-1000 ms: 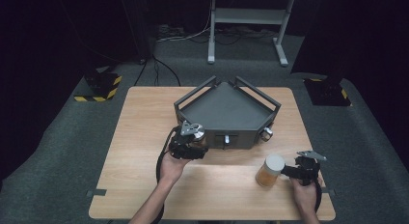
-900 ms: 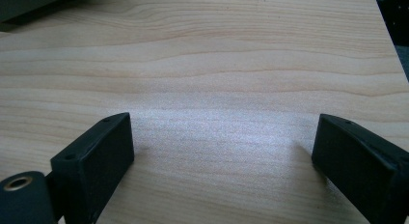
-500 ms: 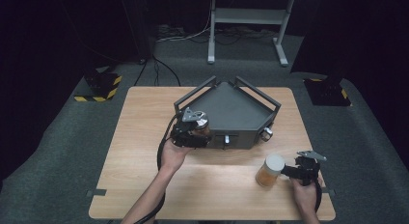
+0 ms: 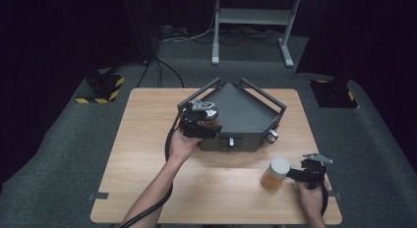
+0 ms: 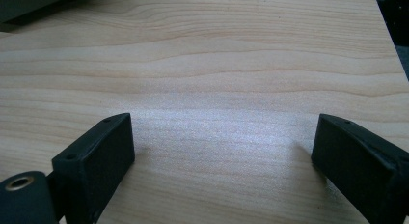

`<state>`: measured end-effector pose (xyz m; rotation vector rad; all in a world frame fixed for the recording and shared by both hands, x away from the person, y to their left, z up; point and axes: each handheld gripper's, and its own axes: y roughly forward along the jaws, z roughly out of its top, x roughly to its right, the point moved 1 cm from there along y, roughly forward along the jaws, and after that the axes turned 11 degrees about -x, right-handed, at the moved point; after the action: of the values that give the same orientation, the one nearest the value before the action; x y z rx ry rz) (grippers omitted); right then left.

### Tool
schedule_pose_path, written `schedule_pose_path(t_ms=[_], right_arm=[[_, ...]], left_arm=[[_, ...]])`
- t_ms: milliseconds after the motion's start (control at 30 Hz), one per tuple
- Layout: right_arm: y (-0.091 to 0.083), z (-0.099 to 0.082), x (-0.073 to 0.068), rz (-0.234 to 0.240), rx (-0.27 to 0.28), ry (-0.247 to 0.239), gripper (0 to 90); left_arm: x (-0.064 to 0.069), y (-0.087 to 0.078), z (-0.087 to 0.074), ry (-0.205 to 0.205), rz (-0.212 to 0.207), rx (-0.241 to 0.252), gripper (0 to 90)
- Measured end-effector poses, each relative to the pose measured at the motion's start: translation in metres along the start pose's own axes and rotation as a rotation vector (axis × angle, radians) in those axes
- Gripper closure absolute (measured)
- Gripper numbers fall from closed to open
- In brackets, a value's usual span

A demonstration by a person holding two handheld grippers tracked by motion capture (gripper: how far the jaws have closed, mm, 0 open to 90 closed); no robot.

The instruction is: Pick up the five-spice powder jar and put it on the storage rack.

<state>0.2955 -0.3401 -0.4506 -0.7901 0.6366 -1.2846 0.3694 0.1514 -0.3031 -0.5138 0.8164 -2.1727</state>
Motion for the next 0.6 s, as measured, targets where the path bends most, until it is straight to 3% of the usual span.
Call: schedule_pose_path(t_ms=[100, 200, 233, 267, 433, 467, 600], right_arm=[[0.000, 0.000, 0.000, 0.000, 0.000, 0.000, 7.9], [0.000, 0.000, 0.000, 0.000, 0.000, 0.000, 7.9], [0.000, 0.000, 0.000, 0.000, 0.000, 0.000, 7.9], [0.000, 0.000, 0.000, 0.000, 0.000, 0.000, 7.9], [0.000, 0.000, 0.000, 0.000, 0.000, 0.000, 7.9], [0.000, 0.000, 0.000, 0.000, 0.000, 0.000, 7.9], [0.000, 0.000, 0.000, 0.000, 0.000, 0.000, 7.9]], left_arm=[[-0.006, -0.005, 0.016, 0.072, 0.005, -0.068, 31.1], [-0.006, -0.004, 0.022, 0.077, 0.012, -0.069, 31.1], [-0.006, -0.002, 0.023, 0.075, 0.016, -0.065, 31.1], [-0.001, 0.004, 0.017, 0.025, 0.022, -0.008, 31.1], [0.000, 0.013, 0.019, -0.005, 0.038, 0.012, 31.1], [0.002, 0.018, 0.018, -0.027, 0.043, 0.032, 31.1], [0.000, 0.020, 0.023, -0.010, 0.055, 0.011, 31.1]])
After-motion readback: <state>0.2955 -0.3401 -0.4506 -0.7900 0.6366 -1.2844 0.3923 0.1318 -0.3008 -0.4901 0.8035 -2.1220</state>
